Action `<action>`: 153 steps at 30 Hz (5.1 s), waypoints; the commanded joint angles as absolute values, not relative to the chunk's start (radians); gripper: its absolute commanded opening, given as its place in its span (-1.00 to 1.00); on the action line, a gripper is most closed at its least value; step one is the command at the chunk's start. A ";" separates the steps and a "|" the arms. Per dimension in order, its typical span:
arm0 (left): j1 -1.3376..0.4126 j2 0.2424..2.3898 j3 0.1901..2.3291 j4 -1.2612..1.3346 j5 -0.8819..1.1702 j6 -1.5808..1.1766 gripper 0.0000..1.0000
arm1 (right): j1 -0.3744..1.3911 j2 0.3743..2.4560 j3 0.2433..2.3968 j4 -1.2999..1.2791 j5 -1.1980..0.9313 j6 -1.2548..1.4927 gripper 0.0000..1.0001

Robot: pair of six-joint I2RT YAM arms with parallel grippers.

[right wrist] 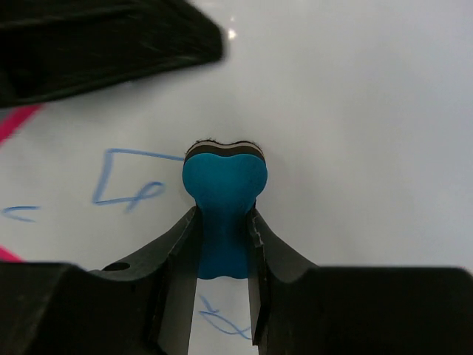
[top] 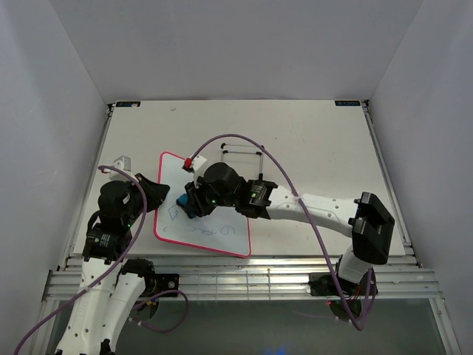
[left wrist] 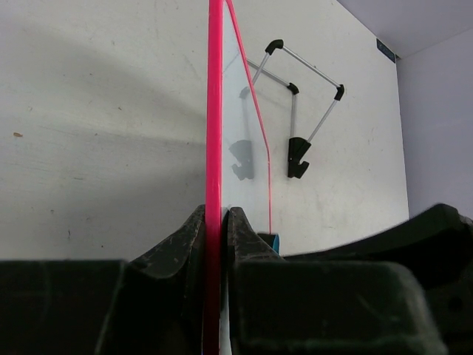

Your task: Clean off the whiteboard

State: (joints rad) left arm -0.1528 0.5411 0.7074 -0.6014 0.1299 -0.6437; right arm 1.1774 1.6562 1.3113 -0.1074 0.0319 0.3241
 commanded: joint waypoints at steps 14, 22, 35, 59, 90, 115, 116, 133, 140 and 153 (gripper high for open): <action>-0.164 0.543 0.698 -0.617 0.163 -0.584 -1.00 | 1.382 1.718 1.420 -0.078 -0.172 0.290 -0.81; -0.166 0.535 0.698 -0.618 0.163 -0.586 -1.00 | 1.330 1.700 1.447 -0.227 0.090 0.204 -0.81; -0.164 0.523 0.693 -0.614 0.175 -0.578 -1.00 | 1.190 1.663 1.338 -0.147 -0.054 0.187 -0.82; -0.164 0.552 0.684 -0.597 0.196 -0.571 -1.00 | 1.384 1.655 1.299 -0.023 -0.006 0.152 -0.83; -0.166 0.526 0.681 -0.591 0.202 -0.568 -1.00 | 1.095 1.298 0.643 0.168 -0.109 0.446 -0.84; -0.166 0.526 0.678 -0.591 0.201 -0.572 -1.00 | 1.020 1.556 0.885 -0.086 -0.014 0.379 -0.83; -0.166 0.525 0.678 -0.591 0.201 -0.571 -1.00 | 0.988 1.545 0.833 -0.086 -0.003 0.379 -0.83; -0.166 0.540 0.678 -0.592 0.206 -0.571 -1.00 | 1.025 1.575 1.015 0.268 -0.353 0.471 -0.85; -0.167 0.540 0.680 -0.591 0.204 -0.574 -1.00 | 1.137 1.718 1.315 0.134 -0.240 0.416 -0.84; -0.167 0.526 0.675 -0.583 0.232 -0.566 -1.00 | 1.036 1.769 1.273 -0.101 -0.038 0.350 -0.84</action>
